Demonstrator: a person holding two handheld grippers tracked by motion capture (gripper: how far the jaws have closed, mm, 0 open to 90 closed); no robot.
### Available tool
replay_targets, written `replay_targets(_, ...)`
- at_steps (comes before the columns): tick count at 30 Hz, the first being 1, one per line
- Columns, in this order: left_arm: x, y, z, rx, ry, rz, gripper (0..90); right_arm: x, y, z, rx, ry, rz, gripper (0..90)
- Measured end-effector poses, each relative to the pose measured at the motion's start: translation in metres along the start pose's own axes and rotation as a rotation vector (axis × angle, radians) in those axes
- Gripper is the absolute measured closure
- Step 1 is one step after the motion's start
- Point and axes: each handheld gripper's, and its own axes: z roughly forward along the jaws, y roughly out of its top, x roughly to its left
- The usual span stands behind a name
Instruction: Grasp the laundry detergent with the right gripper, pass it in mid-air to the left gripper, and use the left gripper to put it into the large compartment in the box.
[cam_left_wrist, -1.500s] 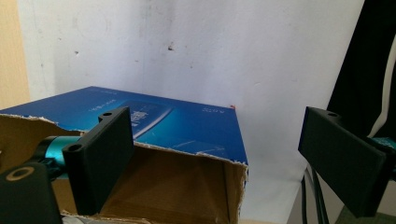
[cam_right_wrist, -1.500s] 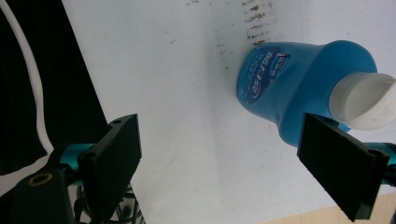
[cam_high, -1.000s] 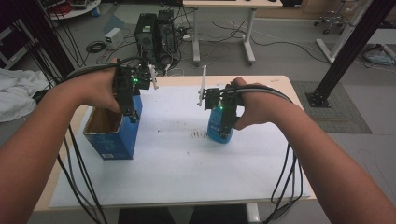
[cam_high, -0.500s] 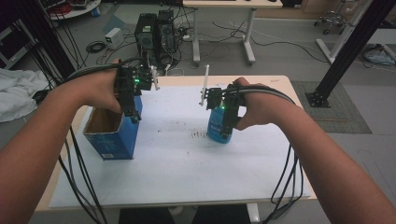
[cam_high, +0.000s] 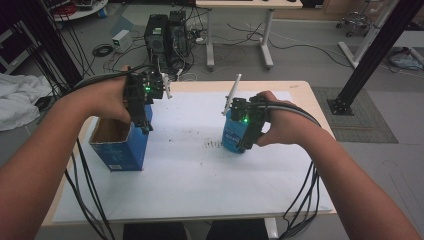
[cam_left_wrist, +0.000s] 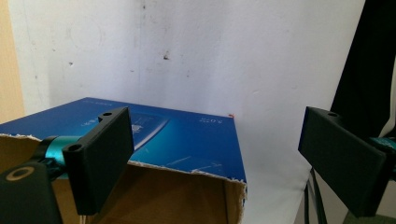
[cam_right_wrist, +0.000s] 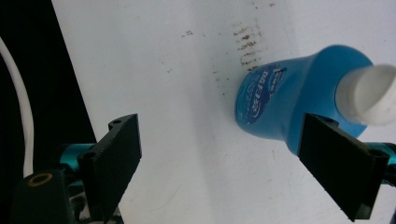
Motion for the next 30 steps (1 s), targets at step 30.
replay_targets(30, -0.004, 0.002, 0.007, 0.007, -0.022, 0.014, 10.3, -0.051, -0.121, 0.057, -0.323, -0.06, 0.323, 12.8)
